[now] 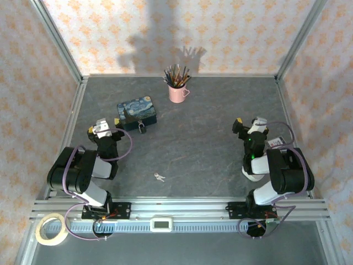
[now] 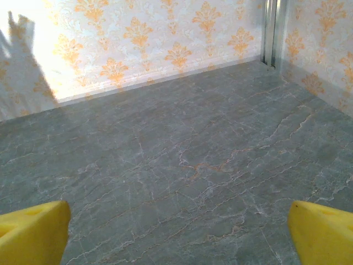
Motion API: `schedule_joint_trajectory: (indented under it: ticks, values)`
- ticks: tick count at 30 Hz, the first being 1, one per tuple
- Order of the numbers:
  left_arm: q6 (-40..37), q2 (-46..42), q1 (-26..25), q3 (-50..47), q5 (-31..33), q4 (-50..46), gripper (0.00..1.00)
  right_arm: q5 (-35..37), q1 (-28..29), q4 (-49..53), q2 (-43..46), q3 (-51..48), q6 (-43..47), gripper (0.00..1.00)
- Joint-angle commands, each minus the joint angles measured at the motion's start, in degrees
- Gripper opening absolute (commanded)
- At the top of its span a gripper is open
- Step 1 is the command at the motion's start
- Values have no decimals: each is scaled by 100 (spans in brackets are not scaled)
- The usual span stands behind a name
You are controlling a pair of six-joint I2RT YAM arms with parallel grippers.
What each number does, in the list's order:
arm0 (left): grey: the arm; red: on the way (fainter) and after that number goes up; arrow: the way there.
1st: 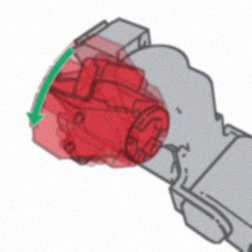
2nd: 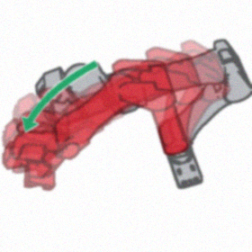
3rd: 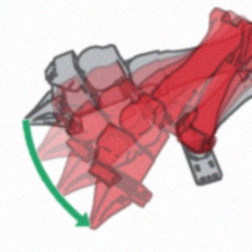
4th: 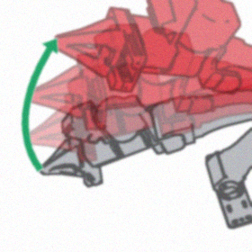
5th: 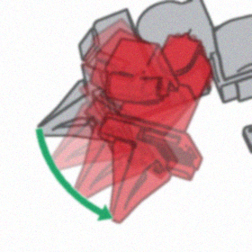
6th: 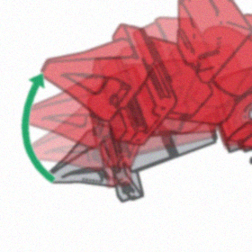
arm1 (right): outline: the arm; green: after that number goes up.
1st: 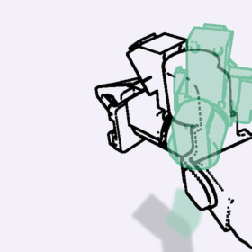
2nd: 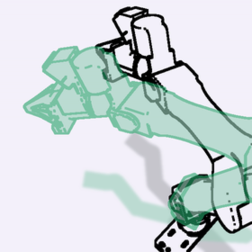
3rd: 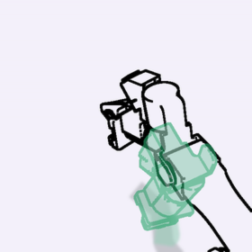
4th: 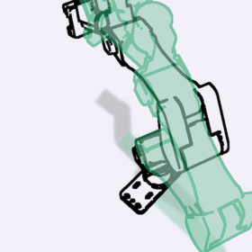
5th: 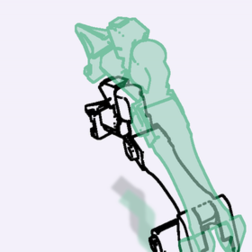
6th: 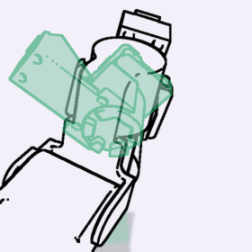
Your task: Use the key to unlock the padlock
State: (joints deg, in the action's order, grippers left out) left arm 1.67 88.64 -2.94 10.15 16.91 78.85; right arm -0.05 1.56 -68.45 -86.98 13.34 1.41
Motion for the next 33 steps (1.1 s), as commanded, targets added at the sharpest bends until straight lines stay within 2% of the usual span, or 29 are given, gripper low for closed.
schedule_joint_trajectory:
  ticks: [1, 33]
  values:
    - [88, -22, 42, 98, -31, -1, 100, -3, 21, -179, -1, 2, 70, 100]
    - [55, -31, 39, 84, -94, 26, 100, -21, 22, -158, 23, 12, 86, 100]
